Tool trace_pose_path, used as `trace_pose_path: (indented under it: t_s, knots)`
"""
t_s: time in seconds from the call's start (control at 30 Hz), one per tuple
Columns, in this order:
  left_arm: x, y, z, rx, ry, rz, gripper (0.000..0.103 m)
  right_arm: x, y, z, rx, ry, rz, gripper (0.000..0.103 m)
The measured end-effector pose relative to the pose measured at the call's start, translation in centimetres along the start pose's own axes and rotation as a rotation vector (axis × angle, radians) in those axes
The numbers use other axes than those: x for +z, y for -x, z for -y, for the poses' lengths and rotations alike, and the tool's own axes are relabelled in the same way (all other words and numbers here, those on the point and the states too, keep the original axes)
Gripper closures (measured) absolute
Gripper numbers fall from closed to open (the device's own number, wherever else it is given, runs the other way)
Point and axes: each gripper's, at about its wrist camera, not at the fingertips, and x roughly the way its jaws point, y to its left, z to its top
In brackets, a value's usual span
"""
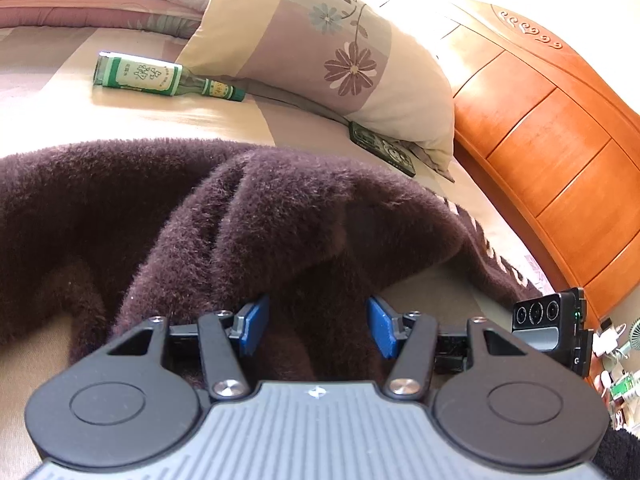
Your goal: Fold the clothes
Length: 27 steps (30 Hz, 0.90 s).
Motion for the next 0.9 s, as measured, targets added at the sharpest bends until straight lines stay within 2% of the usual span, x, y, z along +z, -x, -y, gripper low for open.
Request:
trace_pose_path:
  t_s: [0.03, 0.13, 0.3, 0.4, 0.6, 0.8, 0.9]
  knots:
    - [-0.1, 0.4, 0.5, 0.010, -0.010, 0.001, 0.046, -0.1, 0.0, -0.5, -0.013, 0.014, -0.006, 0.088]
    - [-1.0, 2.3, 1.7, 0.051, -0.023, 0.005, 0.040, -0.5, 0.3, -2.0, -0.042, 0.054, -0.016, 0.089]
    - [-3.9, 5.5, 3.7, 0.126, -0.010, -0.011, 0.035, -2.8, 5.5, -5.8, -0.045, 0.132, 0.043, 0.091]
    - [-5.8, 6.9, 5.0, 0.146, -0.013, -0.019, 0.034, -4.3, 9.3, -7.5, -0.062, 0.157, 0.076, 0.092]
    - [-7.8, 8.8, 6.9, 0.147, -0.023, -0.024, 0.034, -7.4, 16.1, -10.0, -0.131, 0.169, 0.136, 0.093]
    - [-8.9, 10.4, 8.3, 0.111, -0.035, 0.009, 0.033, -10.2, 23.4, -9.9, -0.206, 0.157, 0.226, 0.102]
    - [-9.6, 10.9, 8.6, 0.116, -0.026, 0.014, 0.033, -10.7, 24.3, -9.3, -0.237, 0.134, 0.251, 0.099]
